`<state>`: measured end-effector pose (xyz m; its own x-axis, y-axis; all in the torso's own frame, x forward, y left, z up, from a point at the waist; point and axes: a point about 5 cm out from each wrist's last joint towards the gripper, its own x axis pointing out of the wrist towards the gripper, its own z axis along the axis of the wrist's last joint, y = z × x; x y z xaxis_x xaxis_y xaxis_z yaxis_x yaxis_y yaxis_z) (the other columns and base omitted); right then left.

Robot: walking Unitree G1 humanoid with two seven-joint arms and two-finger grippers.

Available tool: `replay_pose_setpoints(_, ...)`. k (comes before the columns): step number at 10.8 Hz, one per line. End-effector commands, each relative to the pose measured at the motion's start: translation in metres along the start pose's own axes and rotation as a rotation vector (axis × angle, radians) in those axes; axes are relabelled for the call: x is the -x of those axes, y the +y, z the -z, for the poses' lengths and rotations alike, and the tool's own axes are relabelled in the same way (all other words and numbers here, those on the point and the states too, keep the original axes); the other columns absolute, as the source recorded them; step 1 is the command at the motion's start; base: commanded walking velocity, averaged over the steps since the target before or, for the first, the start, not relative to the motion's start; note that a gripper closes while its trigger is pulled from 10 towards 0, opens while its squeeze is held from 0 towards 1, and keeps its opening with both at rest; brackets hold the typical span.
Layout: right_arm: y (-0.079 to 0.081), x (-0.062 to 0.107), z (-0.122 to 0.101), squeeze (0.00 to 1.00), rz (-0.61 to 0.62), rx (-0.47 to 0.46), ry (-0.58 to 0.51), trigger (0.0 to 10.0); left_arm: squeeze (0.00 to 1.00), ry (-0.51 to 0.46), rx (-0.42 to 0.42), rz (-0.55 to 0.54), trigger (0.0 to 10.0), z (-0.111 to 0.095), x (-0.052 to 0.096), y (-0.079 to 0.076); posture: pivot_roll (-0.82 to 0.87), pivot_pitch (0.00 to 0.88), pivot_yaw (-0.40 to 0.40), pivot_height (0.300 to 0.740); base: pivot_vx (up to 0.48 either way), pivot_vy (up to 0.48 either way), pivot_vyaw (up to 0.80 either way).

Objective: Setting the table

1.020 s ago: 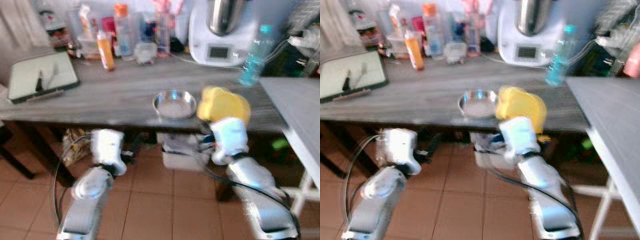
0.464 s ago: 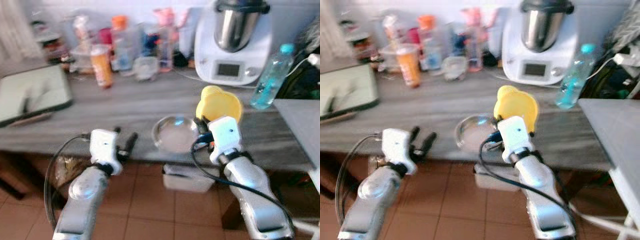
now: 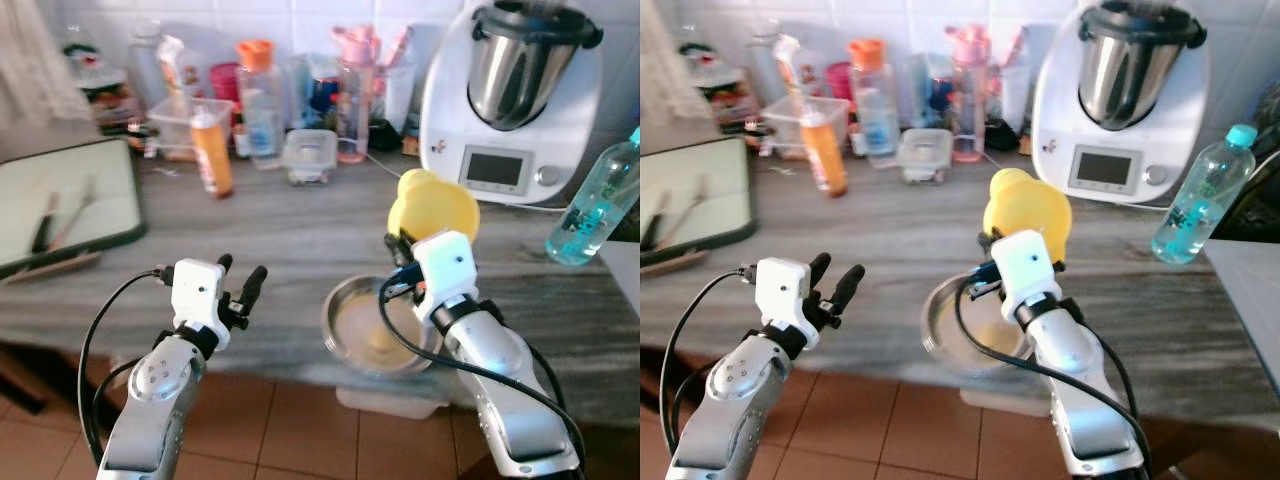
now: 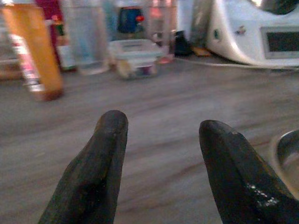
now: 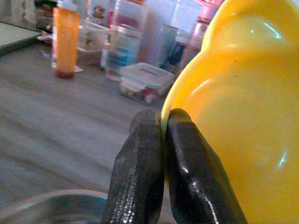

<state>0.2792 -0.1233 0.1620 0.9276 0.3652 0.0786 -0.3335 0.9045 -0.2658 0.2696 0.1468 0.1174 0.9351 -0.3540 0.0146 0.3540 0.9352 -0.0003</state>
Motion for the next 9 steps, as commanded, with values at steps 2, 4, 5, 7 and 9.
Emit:
replay_pose_setpoints(2, -0.002, 0.000, -0.001, 0.00, 0.001, 0.004, -0.005, 10.0, 0.00, 0.003, -0.045, 0.115, 10.0, -0.002, 0.009, -0.007, 0.03, 0.004, 0.011, 0.740, 0.000, 0.000, 0.00)
replay_pose_setpoints(4, -0.002, -0.001, 0.000, 0.00, -0.007, 0.003, -0.001, 10.0, 0.00, 0.053, -0.077, 0.202, 10.0, 0.001, 0.027, -0.001, 0.04, 0.008, 0.010, 0.740, 0.000, 0.000, 0.00)
replay_pose_setpoints(5, 0.002, -0.003, 0.002, 0.00, -0.032, 0.000, 0.007, 10.0, 0.00, 0.079, -0.119, 0.236, 10.0, 0.003, 0.034, 0.003, 0.04, 0.007, 0.006, 0.740, 0.000, 0.000, 0.00)
replay_pose_setpoints(7, 0.015, -0.012, 0.001, 0.00, -0.139, -0.007, 0.014, 10.0, 0.00, 0.127, -0.136, 0.322, 10.0, 0.004, 0.049, 0.006, 0.05, 0.011, 0.004, 0.740, 0.000, 0.000, 0.00)
replay_pose_setpoints(9, 0.022, -0.027, 0.001, 0.00, -0.233, -0.010, 0.047, 10.0, 0.00, 0.124, -0.125, 0.344, 10.0, 0.003, 0.050, 0.004, 0.06, 0.012, 0.001, 0.740, 0.000, 0.000, 0.00)
